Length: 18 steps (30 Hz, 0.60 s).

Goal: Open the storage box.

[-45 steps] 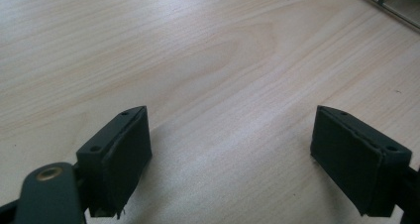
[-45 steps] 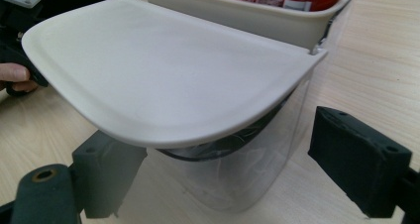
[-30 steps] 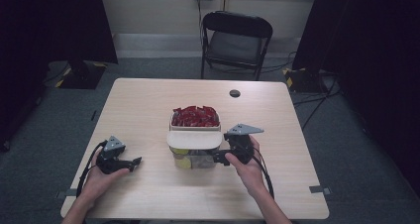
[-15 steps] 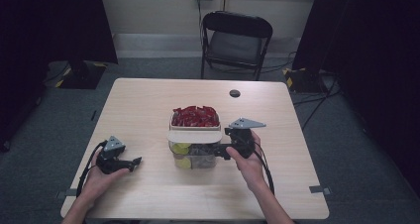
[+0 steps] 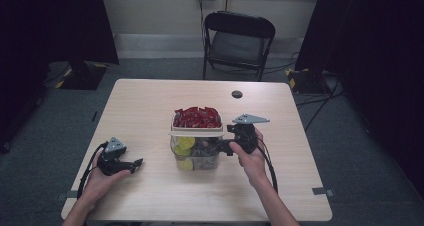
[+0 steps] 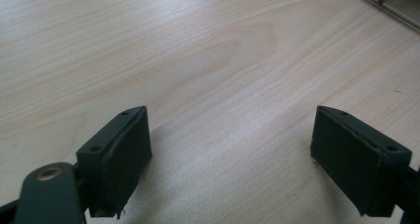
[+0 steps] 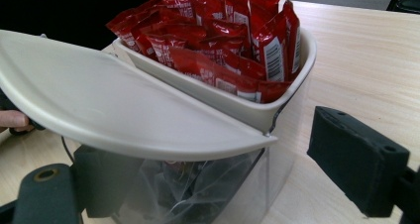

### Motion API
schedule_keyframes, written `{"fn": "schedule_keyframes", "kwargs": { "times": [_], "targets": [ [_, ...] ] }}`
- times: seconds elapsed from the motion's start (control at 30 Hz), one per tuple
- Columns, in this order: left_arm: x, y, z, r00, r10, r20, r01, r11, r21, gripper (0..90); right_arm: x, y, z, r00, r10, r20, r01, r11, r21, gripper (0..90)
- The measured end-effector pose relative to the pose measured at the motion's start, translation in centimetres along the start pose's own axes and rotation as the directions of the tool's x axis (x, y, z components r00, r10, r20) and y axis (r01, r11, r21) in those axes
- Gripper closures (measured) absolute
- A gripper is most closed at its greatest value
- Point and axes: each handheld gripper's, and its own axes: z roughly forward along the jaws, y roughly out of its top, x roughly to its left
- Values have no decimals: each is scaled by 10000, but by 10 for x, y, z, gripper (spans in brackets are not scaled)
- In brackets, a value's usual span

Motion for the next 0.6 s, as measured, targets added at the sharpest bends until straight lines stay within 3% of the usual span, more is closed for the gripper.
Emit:
{"fn": "schedule_keyframes", "kwargs": {
  "times": [0.6],
  "targets": [
    [0,0,0,10000,0,7,0,10000,-2,152,-5,11,11,10000,63,-73,-65,9998,-210,153]
  ]
}}
